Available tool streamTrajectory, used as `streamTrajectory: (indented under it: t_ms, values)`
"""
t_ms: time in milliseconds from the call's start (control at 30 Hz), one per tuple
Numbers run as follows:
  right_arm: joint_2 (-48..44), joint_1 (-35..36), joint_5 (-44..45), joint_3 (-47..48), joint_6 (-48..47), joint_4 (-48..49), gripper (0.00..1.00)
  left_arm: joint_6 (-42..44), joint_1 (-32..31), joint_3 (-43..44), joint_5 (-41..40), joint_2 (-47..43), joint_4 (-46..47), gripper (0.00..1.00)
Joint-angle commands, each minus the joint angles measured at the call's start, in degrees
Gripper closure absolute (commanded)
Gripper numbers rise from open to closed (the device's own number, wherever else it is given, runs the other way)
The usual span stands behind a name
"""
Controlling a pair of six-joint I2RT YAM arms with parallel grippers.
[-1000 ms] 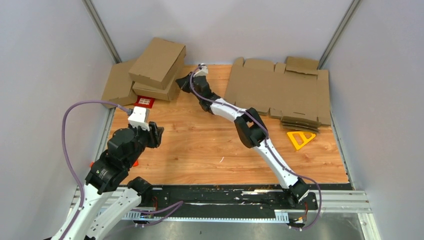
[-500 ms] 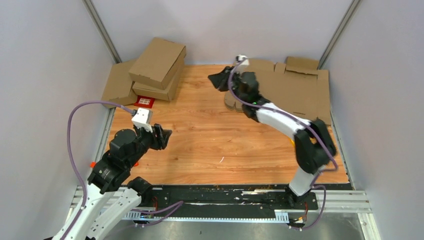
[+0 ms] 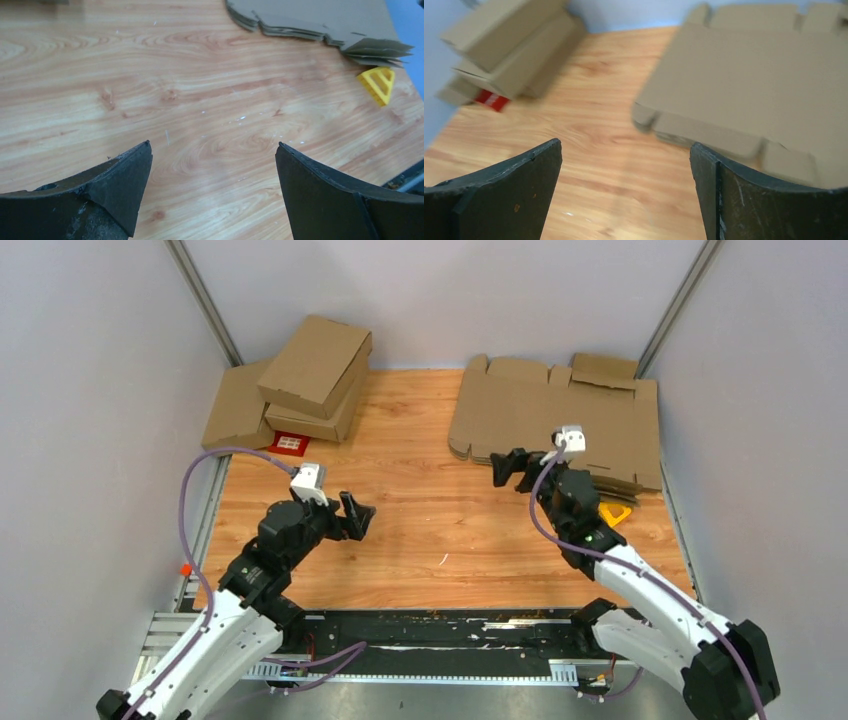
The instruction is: Fold the paper box
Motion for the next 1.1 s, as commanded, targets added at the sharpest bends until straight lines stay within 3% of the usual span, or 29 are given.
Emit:
streamTrajectory:
  t_ms: [0, 100, 233, 367, 533, 700, 833, 1067]
  values:
    - [-8.0, -0.6, 13.7, -8.0, -4.2, -3.6, 0.0, -1.6, 0.2, -6.5, -7.5, 1.9, 14.5, 0.0]
    - [-10.2, -1.1, 19.0, -12.5, -4.8, -3.6, 0.0, 5.8, 0.2, -9.5, -16.8, 4.6, 18.7, 0.0]
    - [-10.5, -2.3, 20.8, -18.2, -6.5, 4.3, 0.0, 12.1, 0.2, -12.5, -26.3, 6.0, 24.6, 0.0]
    - [-9.6, -3.7, 17.7, -17.6, -4.2, 2.7, 0.0, 12.5, 0.2, -15.2, -26.2, 5.1, 30.3, 0.0]
    - [-7.5, -3.7, 22.0, -14.9, 1.7, -4.5, 0.0, 13.1, 0.3, -17.6, -30.0, 5.8, 31.4, 0.0]
    - [-5.2, -3.7, 23.1, -15.6, 6.2, -4.5, 0.0, 13.0, 0.2, -18.9, -28.0, 5.1, 33.3, 0.0]
    - [-2.5, -3.7, 27.3, -12.1, 10.7, -9.9, 0.0, 11.7, 0.2, -20.0, -27.7, 5.4, 34.3, 0.0]
    - [-0.5, -3.7, 33.6, -9.1, 11.2, -13.6, 0.0, 14.3, 0.9, -19.3, -31.2, 5.2, 35.8, 0.0]
